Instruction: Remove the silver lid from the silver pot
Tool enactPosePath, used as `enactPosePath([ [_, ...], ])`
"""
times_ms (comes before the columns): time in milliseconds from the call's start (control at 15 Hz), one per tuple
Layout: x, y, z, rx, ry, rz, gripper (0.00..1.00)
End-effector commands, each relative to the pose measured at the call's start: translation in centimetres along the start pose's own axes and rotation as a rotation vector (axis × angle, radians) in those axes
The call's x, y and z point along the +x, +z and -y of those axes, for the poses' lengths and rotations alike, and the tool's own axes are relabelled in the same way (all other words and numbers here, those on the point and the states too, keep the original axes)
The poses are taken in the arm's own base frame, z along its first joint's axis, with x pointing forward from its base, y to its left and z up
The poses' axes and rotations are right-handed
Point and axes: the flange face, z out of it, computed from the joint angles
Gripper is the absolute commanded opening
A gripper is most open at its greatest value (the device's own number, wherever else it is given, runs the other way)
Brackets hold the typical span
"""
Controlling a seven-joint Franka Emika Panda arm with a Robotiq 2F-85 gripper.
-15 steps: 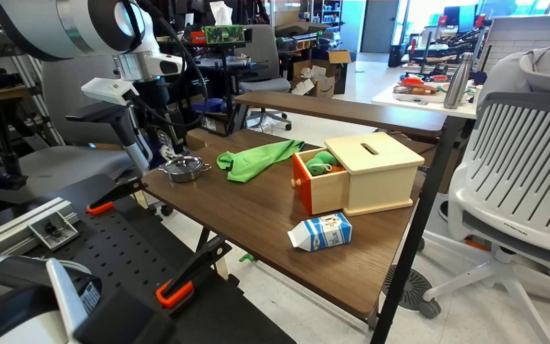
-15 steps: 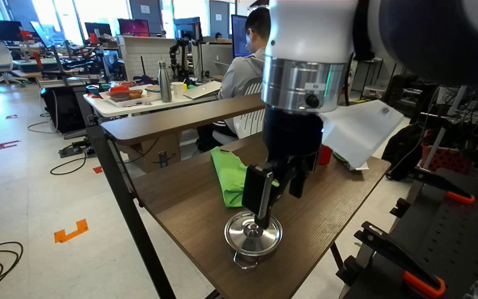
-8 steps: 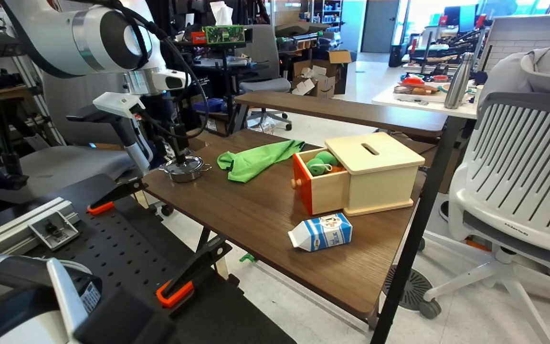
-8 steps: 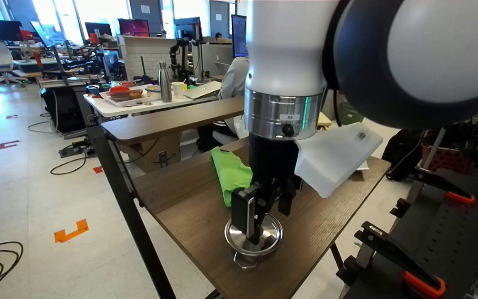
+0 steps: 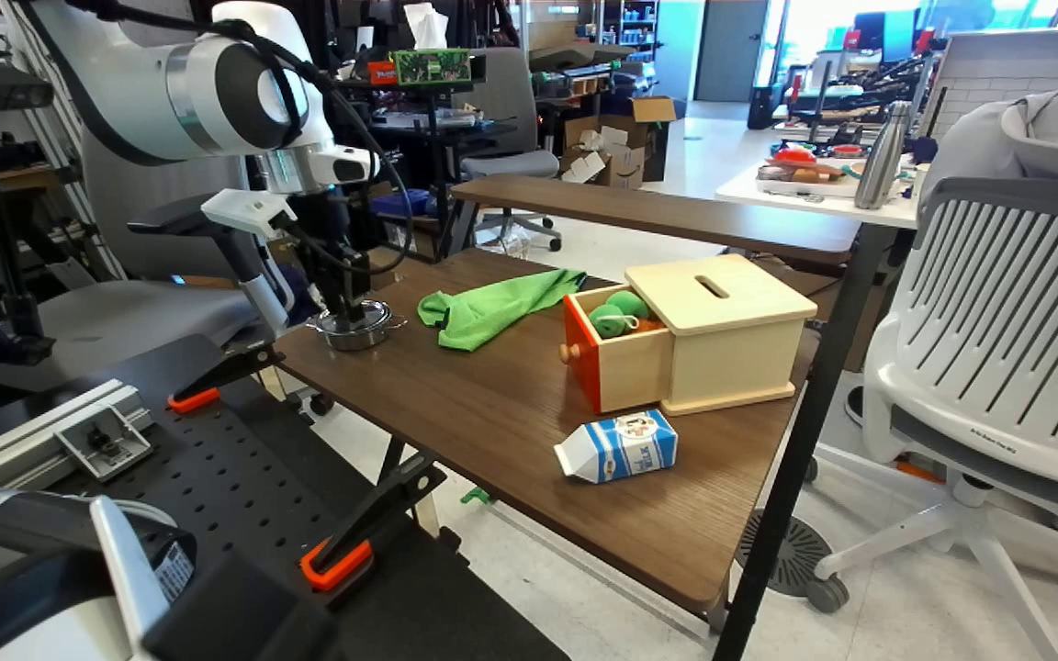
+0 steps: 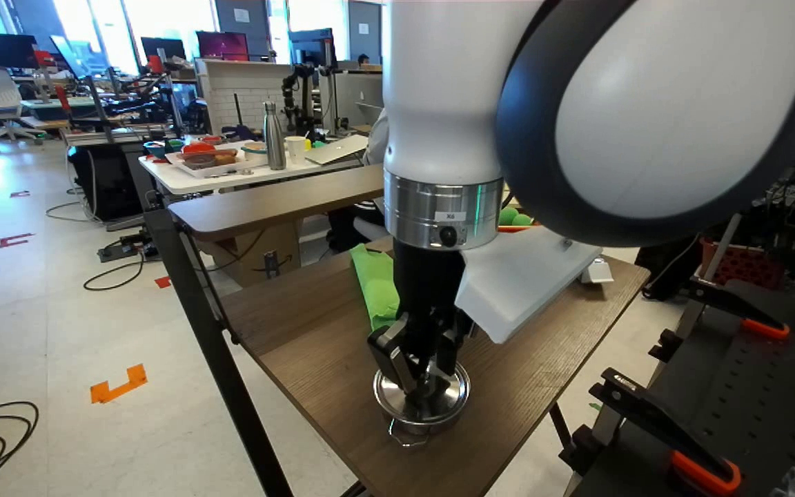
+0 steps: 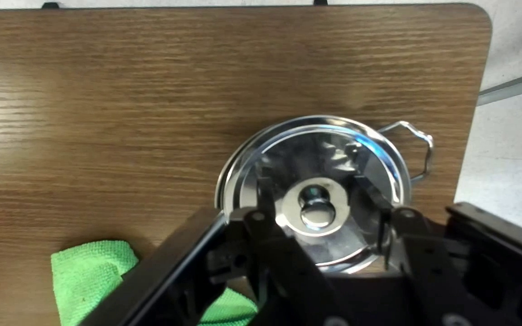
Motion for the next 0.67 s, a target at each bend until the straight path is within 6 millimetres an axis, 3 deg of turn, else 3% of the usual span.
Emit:
enactPosePath([
  [0,0.9,1.3,0.3,-0.001,-0.021,-0.01,0.28],
  [67,1.0,1.3,0.3,0.001,-0.021,-0.009,0.27],
  [333,1.8,-0.2,-0.2,0.014,-0.018,-0.033,0.01],
  [600,3.3,-1.7,-1.1,0.035,0.017,-0.055,0.05],
])
